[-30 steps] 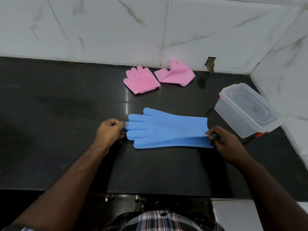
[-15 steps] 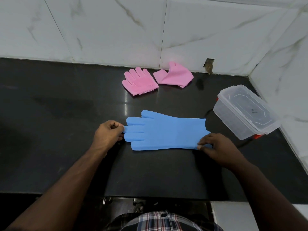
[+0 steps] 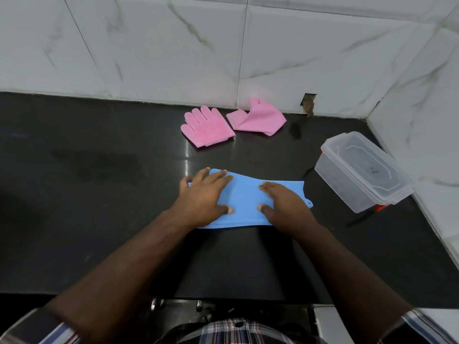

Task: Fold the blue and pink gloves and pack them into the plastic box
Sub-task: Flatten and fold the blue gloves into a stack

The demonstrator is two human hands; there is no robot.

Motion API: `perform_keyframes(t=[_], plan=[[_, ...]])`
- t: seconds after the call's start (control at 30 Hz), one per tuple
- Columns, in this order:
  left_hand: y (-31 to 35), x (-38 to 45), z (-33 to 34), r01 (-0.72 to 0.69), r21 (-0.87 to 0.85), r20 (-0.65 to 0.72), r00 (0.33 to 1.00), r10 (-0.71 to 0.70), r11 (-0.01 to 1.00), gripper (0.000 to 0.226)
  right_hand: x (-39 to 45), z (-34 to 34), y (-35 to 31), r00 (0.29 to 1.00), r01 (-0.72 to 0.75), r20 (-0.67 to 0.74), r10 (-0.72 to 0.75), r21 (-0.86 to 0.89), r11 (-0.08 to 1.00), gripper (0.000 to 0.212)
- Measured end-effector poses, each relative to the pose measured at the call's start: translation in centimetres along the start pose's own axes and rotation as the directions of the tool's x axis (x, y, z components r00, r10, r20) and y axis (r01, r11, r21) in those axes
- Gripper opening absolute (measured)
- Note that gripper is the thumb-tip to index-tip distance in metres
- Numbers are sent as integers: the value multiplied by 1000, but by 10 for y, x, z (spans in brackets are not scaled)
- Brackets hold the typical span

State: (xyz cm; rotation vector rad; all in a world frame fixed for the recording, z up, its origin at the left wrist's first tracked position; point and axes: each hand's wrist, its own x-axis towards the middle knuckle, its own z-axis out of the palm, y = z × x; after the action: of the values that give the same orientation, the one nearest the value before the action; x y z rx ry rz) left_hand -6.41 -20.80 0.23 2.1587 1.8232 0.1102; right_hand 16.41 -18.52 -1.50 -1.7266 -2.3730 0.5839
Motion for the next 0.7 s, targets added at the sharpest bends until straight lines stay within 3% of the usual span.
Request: perform_keyframes(t=[0.13, 0.33, 0.6, 0.7], plan=[[4, 23, -8, -73, 191, 278, 961, 17, 979, 113, 16, 1, -9, 978, 58, 208, -26, -149, 987, 71], [-7, 35, -2, -36, 218, 406, 912, -58, 975, 130, 23, -2, 9, 938, 17, 340, 64, -228, 973, 78], [-18, 33, 0, -16, 175, 410, 910, -58, 984, 130, 20, -5, 21, 942, 17, 330, 65, -241, 970, 80], [-16, 34, -2, -19, 175, 405, 913, -54, 984, 131, 16, -12, 24, 990, -53, 132, 56, -23, 998, 71]])
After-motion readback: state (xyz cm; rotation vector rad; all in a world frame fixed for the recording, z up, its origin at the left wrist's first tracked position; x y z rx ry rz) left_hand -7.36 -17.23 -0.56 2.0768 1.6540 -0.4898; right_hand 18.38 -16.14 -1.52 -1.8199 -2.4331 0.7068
